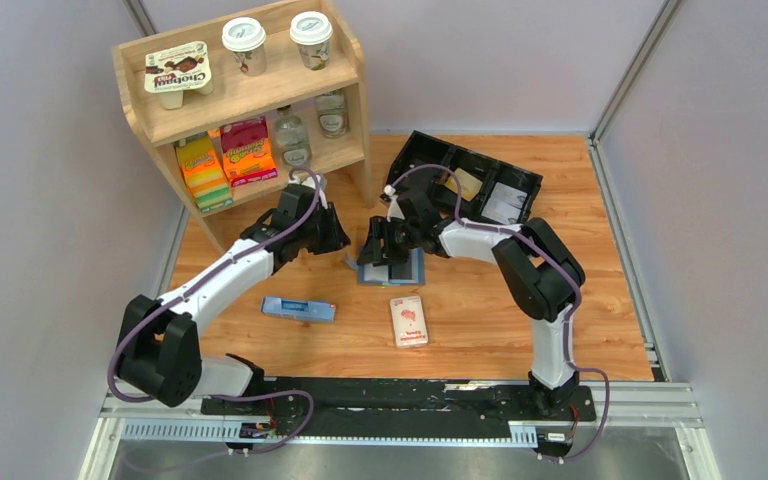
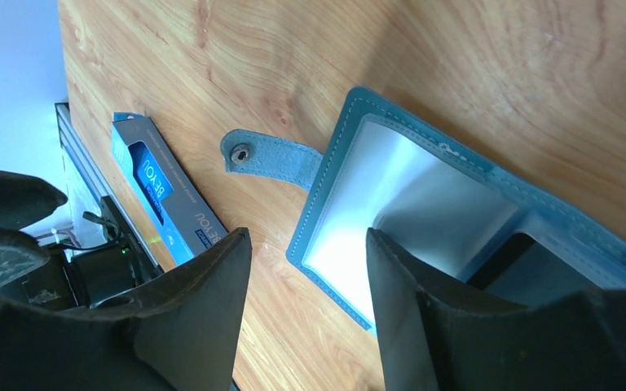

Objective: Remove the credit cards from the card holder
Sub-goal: Remove the credit card from the card holder.

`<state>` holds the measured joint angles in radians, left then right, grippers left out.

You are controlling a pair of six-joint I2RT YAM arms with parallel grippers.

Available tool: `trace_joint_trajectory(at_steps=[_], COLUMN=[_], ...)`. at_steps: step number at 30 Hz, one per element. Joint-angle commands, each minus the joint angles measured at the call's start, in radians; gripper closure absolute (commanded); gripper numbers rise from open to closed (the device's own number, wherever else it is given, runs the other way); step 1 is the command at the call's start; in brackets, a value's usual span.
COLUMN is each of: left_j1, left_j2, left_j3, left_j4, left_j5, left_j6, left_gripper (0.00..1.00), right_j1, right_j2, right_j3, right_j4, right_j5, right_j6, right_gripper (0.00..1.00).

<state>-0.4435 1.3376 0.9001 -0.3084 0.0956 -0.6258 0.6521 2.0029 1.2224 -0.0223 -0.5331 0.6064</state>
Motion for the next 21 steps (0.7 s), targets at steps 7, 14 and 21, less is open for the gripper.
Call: trace_joint_trajectory(at_steps=[7, 14, 21], left_j1=[-0.026, -0.089, -0.116], left_j2=[0.086, 0.175, 0.299], left_j3=[0.108, 0.174, 0.232], left_j4=[0.072, 0.094, 0.081], left_j5=[0.150, 0.199, 0.223], left_j6=[-0.072, -0.097, -0.101], left_gripper=[0.68, 0.68, 0.67], right_j1=[-0.034, -0.075, -0.089], right_j2=[-0.249, -0.262, -0.233], right_j3=[-0.041, -0.118, -0.173], right_j4=[-0.111, -0.139, -0.096], right_j5=[0.298, 0.324, 0.315], right_j6=[-0.099, -0.094, -0.068], right_gripper=[0.51, 0.58, 0.66])
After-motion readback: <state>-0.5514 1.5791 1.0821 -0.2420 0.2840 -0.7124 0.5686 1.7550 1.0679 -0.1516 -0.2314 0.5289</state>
